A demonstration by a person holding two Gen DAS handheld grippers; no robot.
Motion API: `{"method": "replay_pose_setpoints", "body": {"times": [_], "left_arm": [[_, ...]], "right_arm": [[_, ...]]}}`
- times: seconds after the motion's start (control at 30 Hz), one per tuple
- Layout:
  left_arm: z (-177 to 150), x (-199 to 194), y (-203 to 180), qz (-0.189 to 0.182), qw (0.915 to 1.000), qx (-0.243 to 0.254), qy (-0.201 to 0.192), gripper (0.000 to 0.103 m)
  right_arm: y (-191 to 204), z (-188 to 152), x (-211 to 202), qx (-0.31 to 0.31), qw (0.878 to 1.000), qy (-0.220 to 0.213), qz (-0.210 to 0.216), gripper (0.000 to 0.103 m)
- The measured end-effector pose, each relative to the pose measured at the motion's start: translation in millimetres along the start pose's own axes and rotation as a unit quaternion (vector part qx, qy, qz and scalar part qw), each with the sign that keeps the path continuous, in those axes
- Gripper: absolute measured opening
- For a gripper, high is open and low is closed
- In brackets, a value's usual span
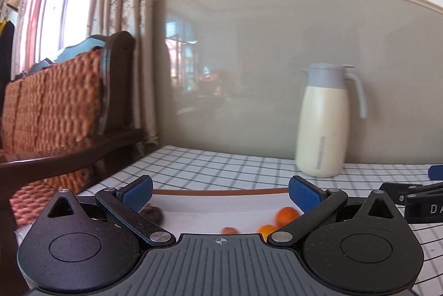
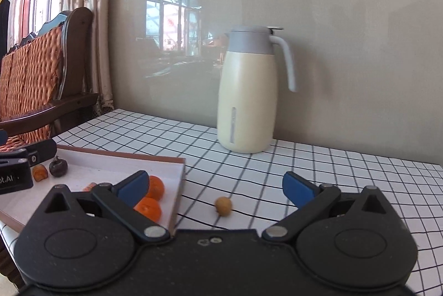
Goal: Organize fruits
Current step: 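Move both tools back toward the remaining fruits on the table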
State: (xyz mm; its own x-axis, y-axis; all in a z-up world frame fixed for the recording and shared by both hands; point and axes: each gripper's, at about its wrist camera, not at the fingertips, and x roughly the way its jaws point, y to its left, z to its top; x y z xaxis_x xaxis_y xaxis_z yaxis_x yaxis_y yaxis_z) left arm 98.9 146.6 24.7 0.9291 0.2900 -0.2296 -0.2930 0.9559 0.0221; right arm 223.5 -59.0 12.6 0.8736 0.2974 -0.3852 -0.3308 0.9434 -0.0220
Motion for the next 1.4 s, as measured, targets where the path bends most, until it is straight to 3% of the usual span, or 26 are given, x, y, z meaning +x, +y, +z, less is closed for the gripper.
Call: {"method": "replay_pose_setpoints", "body": {"times": [0.1,0.47,0.57,0.7,0.8,1.07,1.4], "left_arm": [[-3.6,-0.6,-19.1,-0.035,0.9993,0.013,0.002,0.103],[-16.0,2.4,-94.6,-0.097,0.9939,0.052,0.000,0.103],[-19.2,7.1,-112.2,-0.110,0.9920,0.062,0.009,0.103],[-21.0,14.7,-137.5,-0.113,0.9904,0.080,0.012,0.103],[-20.9,23.9,-153.6,-0.117,0.9887,0.091,0.021,0.103],[-27.2,40.9,-177.0,-0.127,0.9848,0.113,0.036,0.103],[-37.1,62.6,-186.3,-0.134,0.9834,0.104,0.065,0.103]], "right_arm": [[-14.9,-7.2,-5.5,-0.005,1.000,0.001,-0.014,0.097],[-78.2,-26.3,-13.1,0.014,0.997,0.017,-0.068,0.087],[-97.5,-31.7,-12.2,0.034,0.996,0.026,-0.077,0.079],[-118.9,-39.2,-7.2,0.047,0.995,0.031,-0.088,0.076],[-128.4,-42.7,-0.2,0.043,0.994,0.042,-0.094,0.067],[-142.5,-51.6,13.0,0.044,0.992,0.047,-0.105,0.064],[-145.7,-56.1,24.3,0.033,0.992,0.052,-0.111,0.060]]}}
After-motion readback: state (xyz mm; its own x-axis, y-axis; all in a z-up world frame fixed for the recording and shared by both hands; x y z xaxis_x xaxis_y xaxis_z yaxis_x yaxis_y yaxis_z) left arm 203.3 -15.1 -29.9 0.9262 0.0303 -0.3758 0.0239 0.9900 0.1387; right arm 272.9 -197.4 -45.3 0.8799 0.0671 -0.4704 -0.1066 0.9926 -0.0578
